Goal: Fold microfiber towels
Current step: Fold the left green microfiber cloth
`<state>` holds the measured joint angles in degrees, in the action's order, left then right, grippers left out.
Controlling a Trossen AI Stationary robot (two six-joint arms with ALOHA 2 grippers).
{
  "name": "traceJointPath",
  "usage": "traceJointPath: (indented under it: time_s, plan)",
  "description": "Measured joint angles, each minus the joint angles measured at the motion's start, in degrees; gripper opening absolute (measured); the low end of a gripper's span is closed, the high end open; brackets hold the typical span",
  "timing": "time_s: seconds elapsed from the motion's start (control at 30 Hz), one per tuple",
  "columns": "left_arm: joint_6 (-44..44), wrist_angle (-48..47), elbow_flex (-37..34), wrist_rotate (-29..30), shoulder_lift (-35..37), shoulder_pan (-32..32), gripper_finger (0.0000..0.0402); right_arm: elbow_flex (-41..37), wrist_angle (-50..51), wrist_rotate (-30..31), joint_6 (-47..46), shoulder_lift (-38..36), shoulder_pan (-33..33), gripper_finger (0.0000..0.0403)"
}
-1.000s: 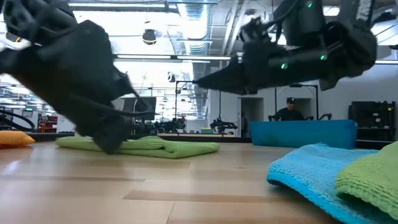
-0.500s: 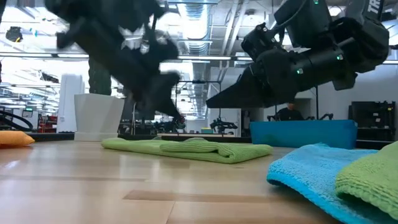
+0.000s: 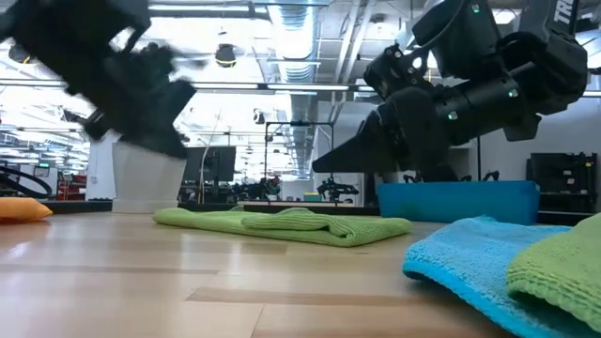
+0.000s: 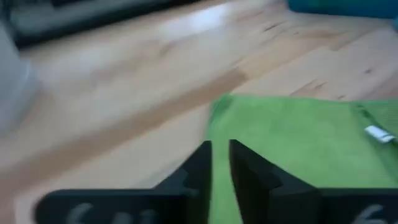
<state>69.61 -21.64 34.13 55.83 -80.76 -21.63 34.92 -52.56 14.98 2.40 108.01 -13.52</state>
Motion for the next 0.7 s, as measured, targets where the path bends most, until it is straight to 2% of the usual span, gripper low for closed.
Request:
traceJointPath:
  time_s: [0.17,0.33,0.47,0.7]
  plan:
    - [5.1,14.1,-8.7,-4.5,-0.8,-0.9,0.0136,0.0,-0.1,0.0,-0.9,0.0,0.0,0.0124]
    - [5.2,23.1,-11.7,-5.7,-4.1,-1.1,0.0203,0.0,-0.1,0.0,-0.9,0.0,0.0,0.0124]
    - [6.0,24.8,-10.9,-7.2,-9.6,-0.9,0.0217,0.0,-0.2,0.0,-1.0,0.0,0.0,0.0124]
    - [9.5,24.5,-7.8,-2.8,-18.4,-0.9,0.0202,0.0,-0.2,0.0,-1.5,0.0,0.0,0.0124]
